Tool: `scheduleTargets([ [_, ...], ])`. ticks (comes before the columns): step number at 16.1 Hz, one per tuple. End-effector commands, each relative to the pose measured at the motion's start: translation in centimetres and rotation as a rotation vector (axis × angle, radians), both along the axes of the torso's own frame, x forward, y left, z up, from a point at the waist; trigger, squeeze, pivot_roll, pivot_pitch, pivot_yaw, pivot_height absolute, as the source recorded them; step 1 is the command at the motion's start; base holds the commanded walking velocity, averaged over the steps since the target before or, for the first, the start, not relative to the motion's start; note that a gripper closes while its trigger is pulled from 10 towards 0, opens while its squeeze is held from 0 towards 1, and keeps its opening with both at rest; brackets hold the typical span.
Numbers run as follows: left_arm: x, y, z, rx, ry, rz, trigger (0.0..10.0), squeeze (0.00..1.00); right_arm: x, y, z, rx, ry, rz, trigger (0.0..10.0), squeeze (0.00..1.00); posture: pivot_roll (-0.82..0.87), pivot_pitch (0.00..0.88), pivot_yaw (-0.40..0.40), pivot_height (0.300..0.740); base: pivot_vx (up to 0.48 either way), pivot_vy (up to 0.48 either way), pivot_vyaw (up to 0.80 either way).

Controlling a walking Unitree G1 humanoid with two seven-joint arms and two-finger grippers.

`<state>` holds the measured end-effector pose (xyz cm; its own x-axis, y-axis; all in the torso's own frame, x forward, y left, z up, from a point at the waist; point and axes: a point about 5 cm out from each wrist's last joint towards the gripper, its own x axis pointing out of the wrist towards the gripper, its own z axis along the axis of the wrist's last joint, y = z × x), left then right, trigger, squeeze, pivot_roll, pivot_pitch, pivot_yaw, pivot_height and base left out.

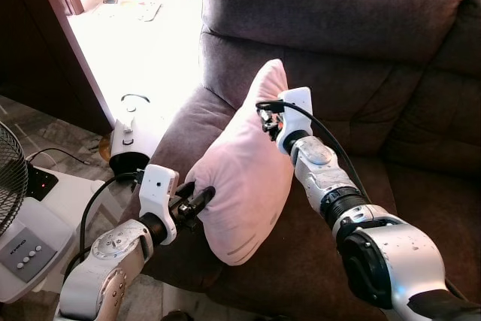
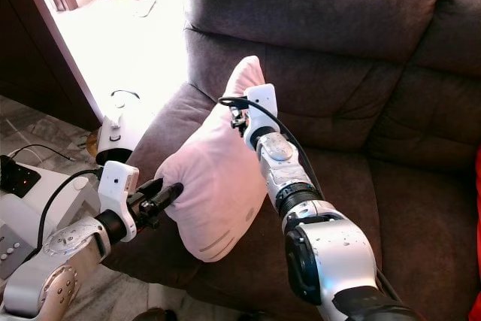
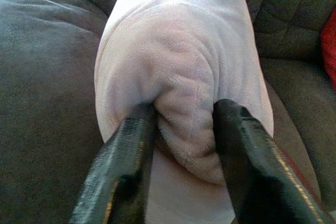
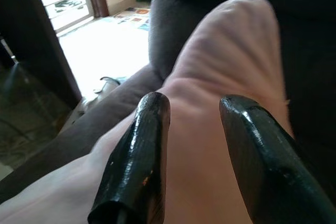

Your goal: Move the pillow to the sofa from floor

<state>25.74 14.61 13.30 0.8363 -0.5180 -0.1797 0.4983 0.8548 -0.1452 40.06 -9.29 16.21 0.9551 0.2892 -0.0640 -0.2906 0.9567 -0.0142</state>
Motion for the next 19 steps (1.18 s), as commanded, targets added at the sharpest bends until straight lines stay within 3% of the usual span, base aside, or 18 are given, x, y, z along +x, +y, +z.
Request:
scheduleTargets([
  [1, -0.1, 0.5, -0.9, 0.054, 0.038, 0.017, 10.0, 1.00, 0.3, -1.0, 0.6, 0.019, -0.027, -0.048, 10.0, 0.00, 0.23, 0.159, -0.094, 0.718, 0.000, 0.000, 0.00],
  [7, 1.9, 2.2, 0.2, 0.173, -0.050, 0.197, 10.0, 1.00, 0.6, -2.9, 2.3, 0.080, -0.129, -0.132, 10.0, 0.00, 0.22, 0.153, -0.093, 0.718, 0.000, 0.000, 0.00],
  [8, 2.2, 2.4, 0.5, 0.177, -0.066, 0.227, 10.0, 0.94, 0.6, -3.0, 2.7, 0.110, -0.161, -0.132, 10.0, 0.00, 0.22, 0.150, -0.093, 0.718, 0.000, 0.000, 0.00],
  [9, 2.5, 2.8, 0.7, 0.210, -0.084, 0.252, 10.0, 0.00, 0.5, -3.3, 2.8, 0.114, -0.179, -0.139, 10.0, 0.00, 0.22, 0.149, -0.093, 0.718, 0.000, 0.000, 0.00],
  [16, 3.1, 3.1, 0.6, 0.232, -0.108, 0.298, 10.0, 0.00, -0.1, -4.7, 1.4, 0.123, -0.181, -0.182, 10.0, 0.00, 0.21, 0.137, -0.088, 0.718, 0.000, 0.000, 0.00],
  [19, 3.8, 4.1, 1.7, 0.270, -0.190, 0.389, 10.0, 0.00, -0.3, -5.4, 1.2, 0.137, -0.189, -0.209, 10.0, 0.00, 0.21, 0.128, -0.085, 0.718, 0.000, 0.000, 0.00],
])
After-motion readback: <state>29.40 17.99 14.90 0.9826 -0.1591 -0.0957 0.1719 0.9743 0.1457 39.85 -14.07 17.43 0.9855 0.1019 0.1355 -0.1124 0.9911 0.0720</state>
